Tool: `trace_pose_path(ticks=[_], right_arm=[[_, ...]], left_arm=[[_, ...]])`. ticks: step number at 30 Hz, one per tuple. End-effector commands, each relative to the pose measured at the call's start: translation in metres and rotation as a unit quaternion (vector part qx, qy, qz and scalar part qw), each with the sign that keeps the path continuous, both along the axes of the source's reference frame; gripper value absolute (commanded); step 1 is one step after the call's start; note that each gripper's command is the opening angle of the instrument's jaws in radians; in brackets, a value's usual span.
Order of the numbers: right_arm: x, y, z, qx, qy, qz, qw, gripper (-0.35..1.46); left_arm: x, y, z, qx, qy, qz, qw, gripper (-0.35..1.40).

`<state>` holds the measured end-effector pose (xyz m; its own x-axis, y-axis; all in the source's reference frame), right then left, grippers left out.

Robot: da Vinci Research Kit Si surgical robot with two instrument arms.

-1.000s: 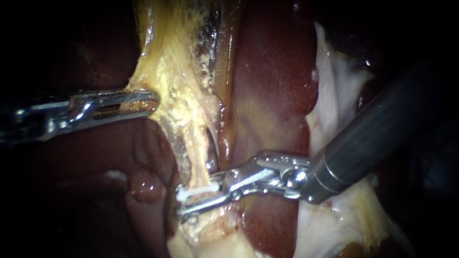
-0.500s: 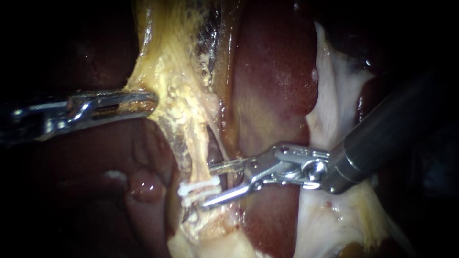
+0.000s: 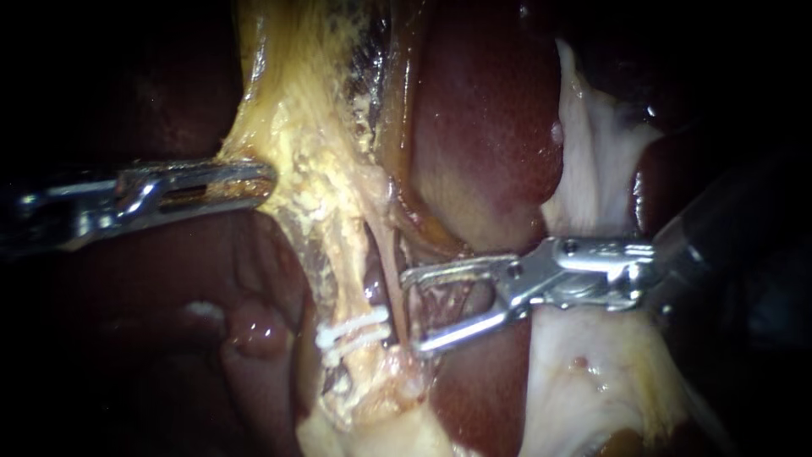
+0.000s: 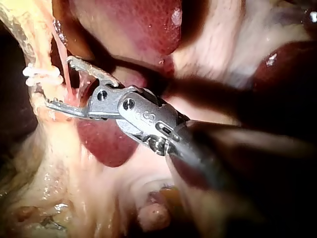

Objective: Going back second clip left tube

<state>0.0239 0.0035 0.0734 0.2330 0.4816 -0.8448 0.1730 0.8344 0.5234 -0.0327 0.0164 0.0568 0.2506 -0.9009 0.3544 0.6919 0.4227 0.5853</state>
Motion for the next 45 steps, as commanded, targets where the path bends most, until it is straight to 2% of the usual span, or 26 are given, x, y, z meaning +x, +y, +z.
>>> trace_pose_path(ticks=[1,8,17,26,37,45], right_arm=[[-0.0005,0.0003,-0.0004,-0.008,0.000,0.002,1.0000,0.60],[-0.0030,0.0021,-0.0027,-0.042,0.005,0.020,0.9989,0.60],[-0.0033,0.0022,-0.0036,-0.050,0.015,0.020,0.9984,0.60],[-0.0032,0.0020,-0.0039,-0.058,0.019,0.019,0.9980,0.60],[-0.0032,0.0020,-0.0044,-0.068,0.024,0.019,0.9972,0.60],[-0.0033,0.0023,-0.0049,-0.075,0.029,0.021,0.9966,0.60]], left_arm=[[0.0000,0.0000,0.0000,0.000,0.000,0.000,1.0000,-0.35],[-0.0001,0.0000,0.0000,0.000,0.000,0.000,1.0000,-0.35],[-0.0003,-0.0002,0.0005,-0.001,0.000,0.000,1.0000,-0.35],[-0.0020,-0.0011,0.0037,0.004,0.002,0.011,0.9999,-0.35],[-0.0054,-0.0019,0.0068,0.014,0.005,0.024,0.9996,-0.35],[-0.0056,-0.0019,0.0068,0.015,0.005,0.026,0.9995,-0.35]])
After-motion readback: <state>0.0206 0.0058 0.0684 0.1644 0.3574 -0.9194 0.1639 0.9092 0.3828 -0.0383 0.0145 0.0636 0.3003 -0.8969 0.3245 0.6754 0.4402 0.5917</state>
